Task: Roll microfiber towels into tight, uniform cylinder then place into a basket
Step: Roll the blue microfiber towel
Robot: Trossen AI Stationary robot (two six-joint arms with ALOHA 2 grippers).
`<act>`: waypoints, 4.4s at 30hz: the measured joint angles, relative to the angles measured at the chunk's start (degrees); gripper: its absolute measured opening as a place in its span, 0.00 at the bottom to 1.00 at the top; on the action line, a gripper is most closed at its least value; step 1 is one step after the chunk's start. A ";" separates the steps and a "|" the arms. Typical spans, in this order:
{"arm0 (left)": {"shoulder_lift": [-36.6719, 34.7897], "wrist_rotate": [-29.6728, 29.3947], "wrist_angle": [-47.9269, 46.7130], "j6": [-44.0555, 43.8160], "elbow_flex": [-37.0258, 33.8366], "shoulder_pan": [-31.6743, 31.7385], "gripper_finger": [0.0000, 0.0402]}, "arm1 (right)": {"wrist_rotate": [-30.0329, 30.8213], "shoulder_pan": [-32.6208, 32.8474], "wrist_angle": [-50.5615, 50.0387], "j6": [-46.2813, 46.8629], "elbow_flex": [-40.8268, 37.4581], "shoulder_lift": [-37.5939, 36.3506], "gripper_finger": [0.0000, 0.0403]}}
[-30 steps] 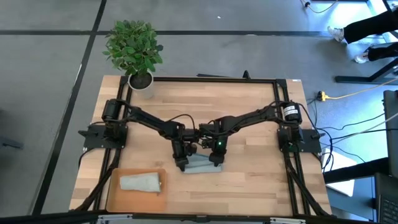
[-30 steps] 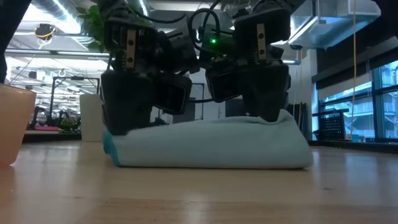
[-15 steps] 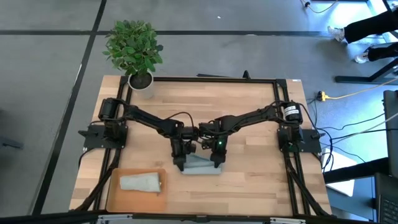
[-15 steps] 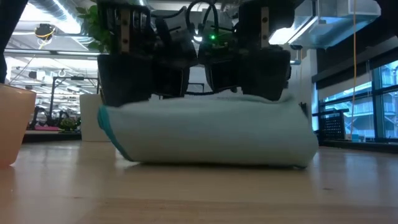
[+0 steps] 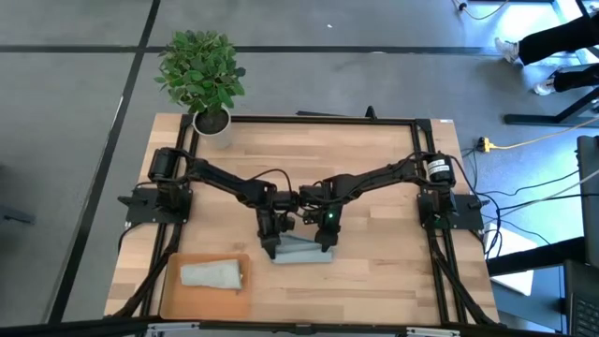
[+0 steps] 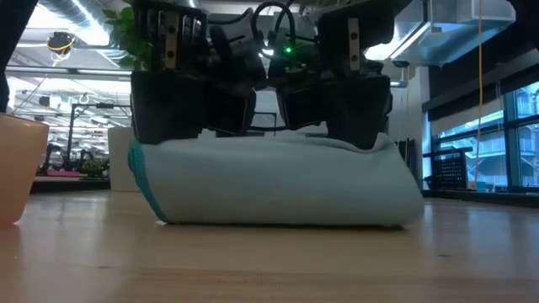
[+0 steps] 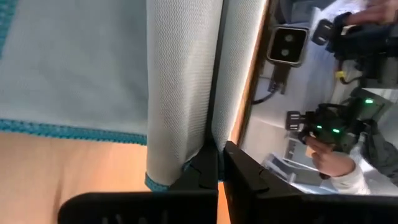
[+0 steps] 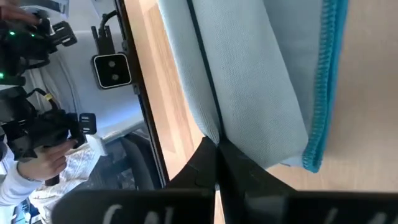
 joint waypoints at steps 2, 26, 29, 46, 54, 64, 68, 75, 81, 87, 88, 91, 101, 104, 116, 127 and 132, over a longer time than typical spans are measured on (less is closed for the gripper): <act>0.11 -2.61 -0.09 0.84 0.02 -0.34 0.00 | 1.59 0.19 -0.02 -0.19 -0.02 0.00 0.01; 0.09 -22.72 -0.58 6.83 -0.02 -2.53 0.00 | 18.83 1.98 -0.75 0.33 -0.20 0.02 0.16; 0.09 -22.72 -0.68 6.62 -0.04 -2.53 0.00 | 18.49 1.81 -1.71 0.39 0.10 0.04 0.23; -6.35 -21.91 -2.18 16.01 -0.20 -3.16 0.00 | 36.63 2.55 -13.64 -2.77 6.62 -2.38 0.28; -6.77 -21.92 -3.28 18.14 -0.15 -3.71 0.00 | 37.32 6.05 -4.35 -7.36 6.45 -2.38 0.29; -6.77 -22.18 -4.67 18.94 -0.11 -2.51 0.00 | 38.54 6.93 0.57 -14.84 5.56 -1.40 0.29; -6.77 -22.21 -5.02 18.96 -0.07 -2.18 0.00 | 34.82 7.06 7.07 -16.37 2.45 -1.40 0.29; -6.77 -21.23 -5.35 19.20 -0.04 -1.06 0.00 | 31.33 7.10 12.89 -18.13 -1.84 -1.40 0.29; -6.77 -17.12 -5.01 21.75 -0.04 1.10 0.00 | 30.98 7.10 16.38 -18.23 -5.52 -1.64 0.29; -6.81 -12.83 -2.26 21.75 -0.04 4.81 0.00 | 30.05 7.45 20.35 -18.24 -7.61 -1.75 0.29; -6.84 -12.87 -1.67 21.39 -0.03 5.55 0.00 | 30.01 7.64 20.68 -18.23 -7.75 -1.74 0.29; -6.84 -14.34 -1.07 18.97 -0.02 7.57 0.00 | 29.98 8.00 21.30 -18.23 -7.98 -1.73 0.29; -5.00 -16.48 -2.36 16.86 0.06 9.11 0.00 | 30.11 8.17 21.51 -18.20 -8.00 -1.62 0.29; -3.85 -18.62 -3.26 16.79 -0.08 8.77 0.00 | 30.76 8.19 21.56 -18.20 -8.02 -1.60 0.29; -2.61 -26.17 -1.79 16.84 0.04 9.03 0.00 | 31.21 7.80 21.95 -18.33 -8.07 -1.64 0.29; -1.48 -27.68 -1.40 16.82 0.11 8.84 0.00 | 42.44 6.09 11.95 -18.10 -8.35 -7.24 0.29; -1.48 -27.86 -1.32 16.78 0.11 8.94 0.00 | 44.23 6.14 9.35 -16.39 -8.30 -11.33 0.29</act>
